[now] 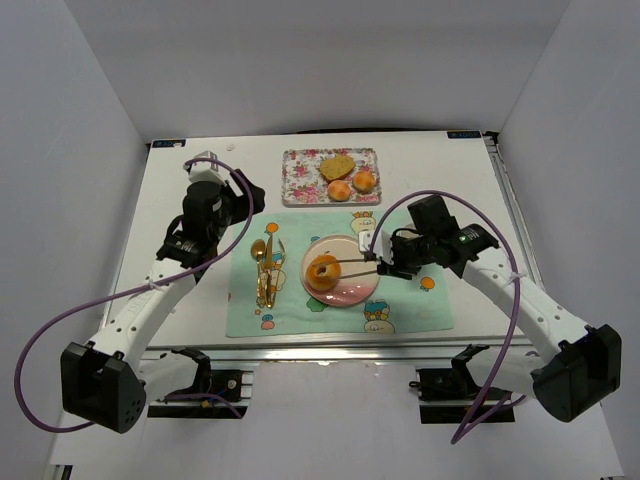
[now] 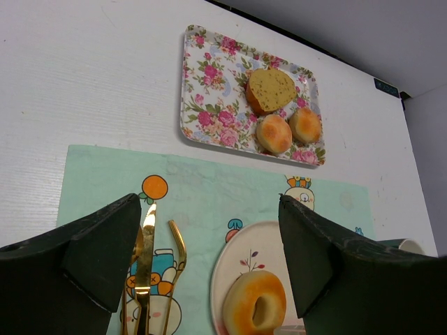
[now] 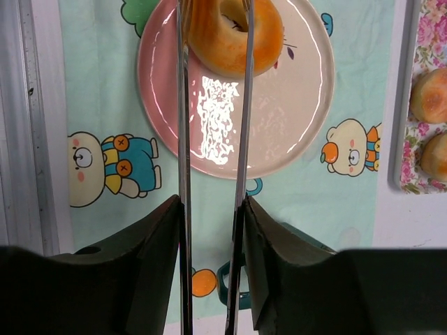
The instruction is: Place the bread
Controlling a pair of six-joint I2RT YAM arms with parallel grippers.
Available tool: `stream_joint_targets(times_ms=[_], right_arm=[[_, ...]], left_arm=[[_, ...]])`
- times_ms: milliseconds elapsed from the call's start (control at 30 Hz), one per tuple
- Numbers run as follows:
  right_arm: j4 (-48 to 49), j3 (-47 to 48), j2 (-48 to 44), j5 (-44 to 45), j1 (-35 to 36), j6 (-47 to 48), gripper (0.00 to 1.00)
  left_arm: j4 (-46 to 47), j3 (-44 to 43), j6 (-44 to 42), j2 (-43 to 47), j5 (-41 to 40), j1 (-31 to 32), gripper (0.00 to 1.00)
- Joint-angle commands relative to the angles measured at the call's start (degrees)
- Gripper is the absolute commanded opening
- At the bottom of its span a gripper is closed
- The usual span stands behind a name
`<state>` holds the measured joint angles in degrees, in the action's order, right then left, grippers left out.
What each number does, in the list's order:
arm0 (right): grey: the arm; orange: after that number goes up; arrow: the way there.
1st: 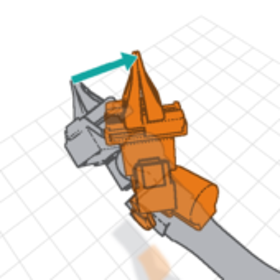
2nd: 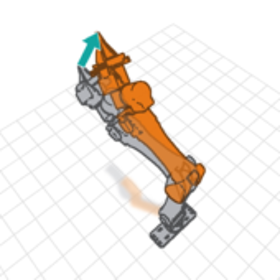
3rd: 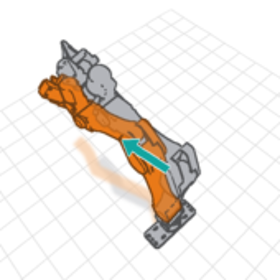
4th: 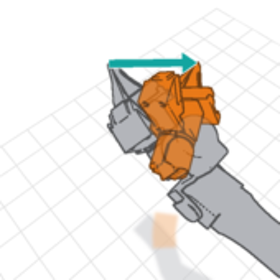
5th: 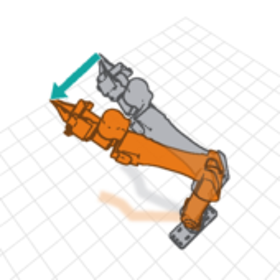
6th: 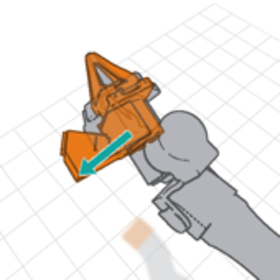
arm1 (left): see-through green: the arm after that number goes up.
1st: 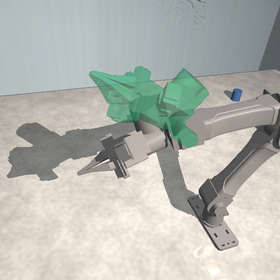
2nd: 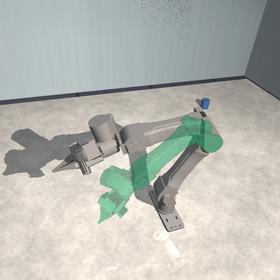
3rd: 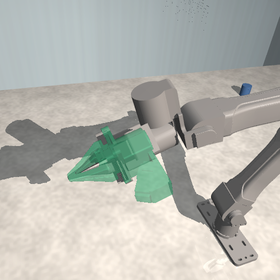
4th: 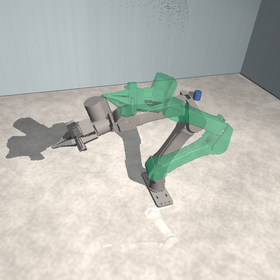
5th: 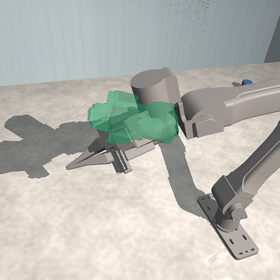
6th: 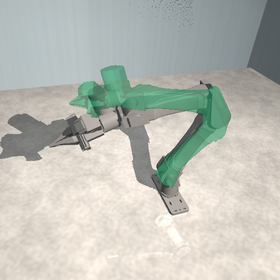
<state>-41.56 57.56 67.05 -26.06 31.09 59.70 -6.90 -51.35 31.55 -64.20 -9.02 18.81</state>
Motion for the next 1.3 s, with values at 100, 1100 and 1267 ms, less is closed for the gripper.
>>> stream_joint_targets(times_ms=[100, 1100, 1267], right_arm=[[4.7, 4.5, -0.2, -0.8, -0.2, -5.6, 0.40], [9.0, 50.3, 47.7, 28.9, -1.6, -35.9, 0.38], [9.1, 50.1, 48.5, 28.7, -1.6, -36.6, 0.42]], left_arm=[[0.1, 0.4, 0.2, 2.4, -0.4, -0.4, 0.89], [2.0, 2.4, 1.2, 3.6, -0.7, -0.5, 0.89], [2.0, 2.0, 1.1, 2.9, -0.3, -0.6, 0.89]])
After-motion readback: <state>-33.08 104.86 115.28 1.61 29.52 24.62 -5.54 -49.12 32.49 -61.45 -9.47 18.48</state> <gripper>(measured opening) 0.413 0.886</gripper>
